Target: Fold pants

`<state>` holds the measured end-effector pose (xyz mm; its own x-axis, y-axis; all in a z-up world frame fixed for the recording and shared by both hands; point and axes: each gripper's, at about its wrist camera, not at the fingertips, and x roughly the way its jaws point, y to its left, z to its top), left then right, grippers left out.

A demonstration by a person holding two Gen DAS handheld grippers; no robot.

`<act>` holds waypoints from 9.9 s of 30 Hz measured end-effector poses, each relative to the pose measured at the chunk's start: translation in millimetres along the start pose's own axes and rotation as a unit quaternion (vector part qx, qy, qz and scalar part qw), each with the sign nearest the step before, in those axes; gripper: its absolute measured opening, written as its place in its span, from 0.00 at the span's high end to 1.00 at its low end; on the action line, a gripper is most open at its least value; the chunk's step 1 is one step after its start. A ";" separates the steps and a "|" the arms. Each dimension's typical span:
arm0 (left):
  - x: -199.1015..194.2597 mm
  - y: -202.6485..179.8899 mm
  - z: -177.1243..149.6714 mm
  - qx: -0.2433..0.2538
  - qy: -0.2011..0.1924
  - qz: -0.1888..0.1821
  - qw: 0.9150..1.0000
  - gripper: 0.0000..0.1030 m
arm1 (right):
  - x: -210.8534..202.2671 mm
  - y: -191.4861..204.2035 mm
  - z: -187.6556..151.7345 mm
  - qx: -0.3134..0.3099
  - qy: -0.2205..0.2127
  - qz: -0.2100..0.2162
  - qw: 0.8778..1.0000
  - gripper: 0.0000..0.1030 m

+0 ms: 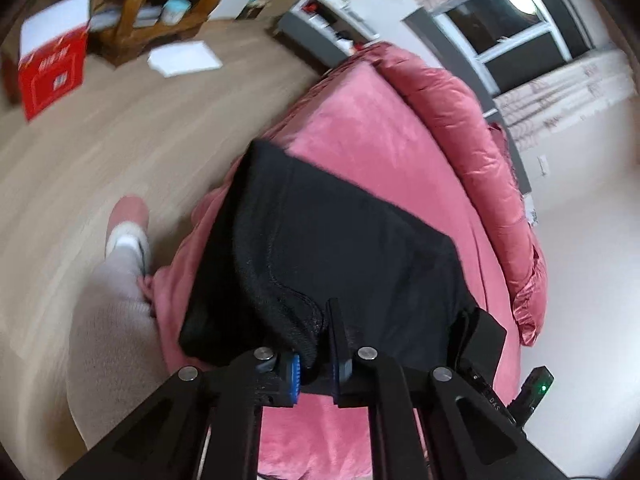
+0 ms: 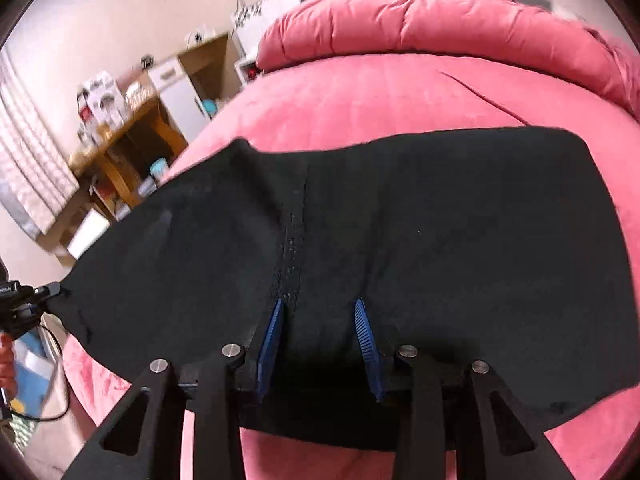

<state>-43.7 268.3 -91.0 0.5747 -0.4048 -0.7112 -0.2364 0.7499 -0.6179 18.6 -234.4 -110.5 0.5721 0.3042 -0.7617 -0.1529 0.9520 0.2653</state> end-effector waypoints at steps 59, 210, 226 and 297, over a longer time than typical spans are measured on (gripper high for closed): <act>-9.4 -320.1 -51.7 0.320 -0.055 -0.170 0.930 0.85 | -60.0 -73.7 -6.9 0.104 -0.064 0.073 0.990 0.58; 185.9 -325.2 -149.9 0.412 0.015 0.129 0.902 0.49 | -76.7 -180.5 -21.7 0.145 -0.062 -0.074 0.985 0.35; 181.3 -276.1 -128.4 0.330 0.076 0.069 0.938 0.34 | -43.2 -221.6 7.6 0.143 0.023 0.071 0.987 0.20; 160.3 -288.1 -19.9 0.344 -0.001 0.007 0.939 0.68 | -20.8 -124.6 88.5 0.116 -0.074 0.129 0.982 0.57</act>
<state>100.9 -23.0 -33.7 0.5763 -0.3927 -0.7167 0.3187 0.9155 -0.2454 97.1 -362.5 -75.4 0.6514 0.5100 -0.5618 -0.1304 0.8046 0.5793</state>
